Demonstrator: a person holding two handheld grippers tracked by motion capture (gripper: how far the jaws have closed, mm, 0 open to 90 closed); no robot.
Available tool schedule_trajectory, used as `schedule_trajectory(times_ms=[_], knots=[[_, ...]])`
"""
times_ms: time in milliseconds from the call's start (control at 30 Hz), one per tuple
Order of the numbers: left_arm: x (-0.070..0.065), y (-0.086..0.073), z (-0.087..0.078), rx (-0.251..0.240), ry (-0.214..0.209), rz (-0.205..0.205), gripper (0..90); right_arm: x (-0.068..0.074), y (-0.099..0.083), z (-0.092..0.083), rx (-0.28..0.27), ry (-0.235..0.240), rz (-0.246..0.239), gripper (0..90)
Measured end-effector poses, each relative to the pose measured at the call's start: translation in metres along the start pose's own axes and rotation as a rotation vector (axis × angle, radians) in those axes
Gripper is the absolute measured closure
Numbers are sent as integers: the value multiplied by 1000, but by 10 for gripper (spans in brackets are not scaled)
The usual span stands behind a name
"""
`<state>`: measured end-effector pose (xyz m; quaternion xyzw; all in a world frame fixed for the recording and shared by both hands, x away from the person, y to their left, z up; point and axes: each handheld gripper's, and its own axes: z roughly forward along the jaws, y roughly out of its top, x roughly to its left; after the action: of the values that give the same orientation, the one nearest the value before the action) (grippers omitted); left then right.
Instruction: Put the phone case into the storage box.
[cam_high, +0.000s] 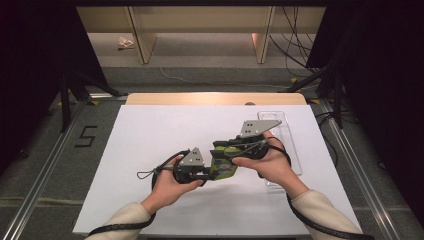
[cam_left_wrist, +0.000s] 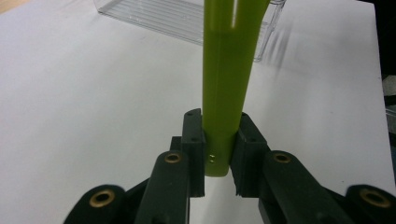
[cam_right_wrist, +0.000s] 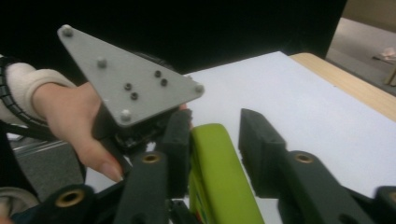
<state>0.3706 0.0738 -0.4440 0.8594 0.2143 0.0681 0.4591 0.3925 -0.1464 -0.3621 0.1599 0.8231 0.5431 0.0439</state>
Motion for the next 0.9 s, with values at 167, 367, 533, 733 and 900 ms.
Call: schedule_trajectory(times_ms=[167, 367, 533, 733, 900], knots=[[1, 1, -2, 6, 30, 0, 776, -4, -3, 0, -18, -45, 15, 466], [3, 1, -5, 5, 67, -25, 775, -7, -5, 1, -47, -124, 21, 281], [5, 1, -7, 2, 99, -47, 775, -9, -6, -1, -79, -165, 32, 251], [7, 1, -9, 3, 129, -68, 775, -9, -9, -1, -92, -191, 45, 171], [8, 0, -10, 1, 144, -82, 775, -7, -11, -2, -97, -208, 48, 145]])
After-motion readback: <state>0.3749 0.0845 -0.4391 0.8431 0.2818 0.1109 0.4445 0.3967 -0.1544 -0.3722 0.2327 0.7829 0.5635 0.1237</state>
